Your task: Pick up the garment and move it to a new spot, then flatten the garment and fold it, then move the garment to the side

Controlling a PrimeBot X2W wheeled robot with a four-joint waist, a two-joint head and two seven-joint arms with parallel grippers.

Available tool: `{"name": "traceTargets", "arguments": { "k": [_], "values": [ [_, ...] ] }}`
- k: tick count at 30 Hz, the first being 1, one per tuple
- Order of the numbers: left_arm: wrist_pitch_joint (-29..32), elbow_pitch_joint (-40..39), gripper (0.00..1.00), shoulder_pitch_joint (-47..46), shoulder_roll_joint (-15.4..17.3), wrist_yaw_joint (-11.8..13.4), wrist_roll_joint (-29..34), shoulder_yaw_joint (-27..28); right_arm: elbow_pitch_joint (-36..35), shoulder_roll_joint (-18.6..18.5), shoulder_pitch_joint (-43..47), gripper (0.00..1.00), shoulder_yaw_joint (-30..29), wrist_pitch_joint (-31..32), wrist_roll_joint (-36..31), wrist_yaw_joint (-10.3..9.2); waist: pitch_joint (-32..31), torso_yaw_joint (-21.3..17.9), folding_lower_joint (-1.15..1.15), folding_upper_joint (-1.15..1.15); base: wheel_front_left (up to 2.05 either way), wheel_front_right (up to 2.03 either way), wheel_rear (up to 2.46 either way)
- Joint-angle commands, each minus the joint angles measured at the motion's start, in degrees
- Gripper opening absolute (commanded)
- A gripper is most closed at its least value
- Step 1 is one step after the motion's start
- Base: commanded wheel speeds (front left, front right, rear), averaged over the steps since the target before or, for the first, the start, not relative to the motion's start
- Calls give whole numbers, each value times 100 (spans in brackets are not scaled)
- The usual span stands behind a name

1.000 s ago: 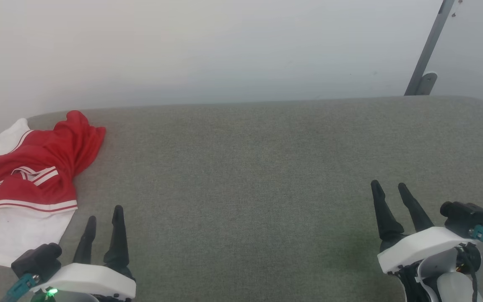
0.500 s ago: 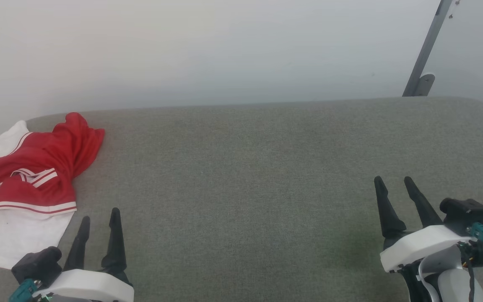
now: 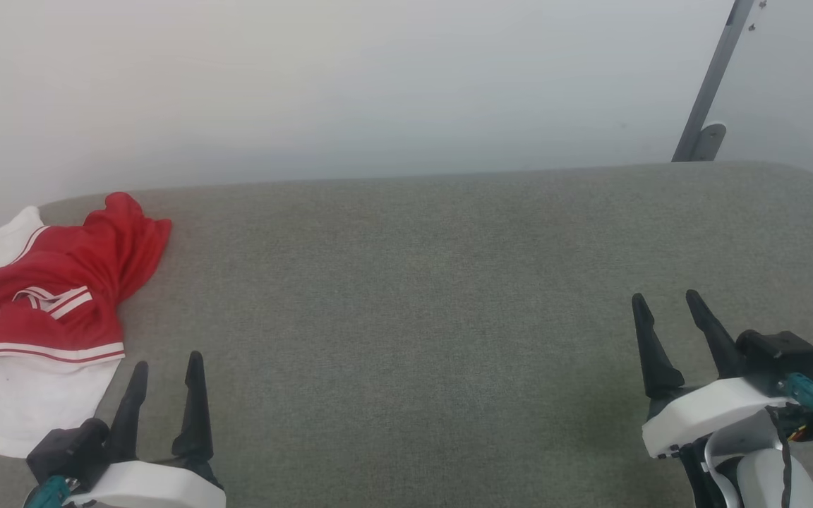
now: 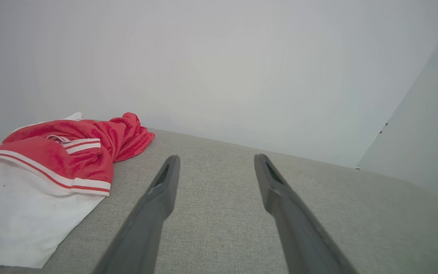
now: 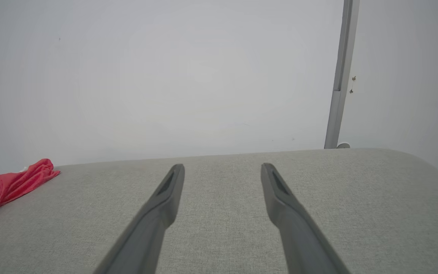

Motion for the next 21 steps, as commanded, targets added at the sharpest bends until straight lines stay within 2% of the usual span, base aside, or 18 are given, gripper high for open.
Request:
{"name": "traceTargets", "arguments": {
  "k": [1, 15, 21],
  "values": [
    [-51, -43, 100, 18, 9, -18, 94, 1, -58, -34, -58, 100, 15, -63, -88, 0, 1, -5, 0, 0, 0, 0, 0],
    [-195, -74, 100, 79, 37, -29, 620, -16, -95, -59, -88, 100, 32, -169, -665, 0, -29, -42, 0, 0, 0, 0, 0],
    [-196, -50, 100, 76, 22, -48, 586, 32, -108, -52, -67, 100, 22, -171, -672, 0, -36, -37, 0, 0, 0, 0, 0]
  ]
}}
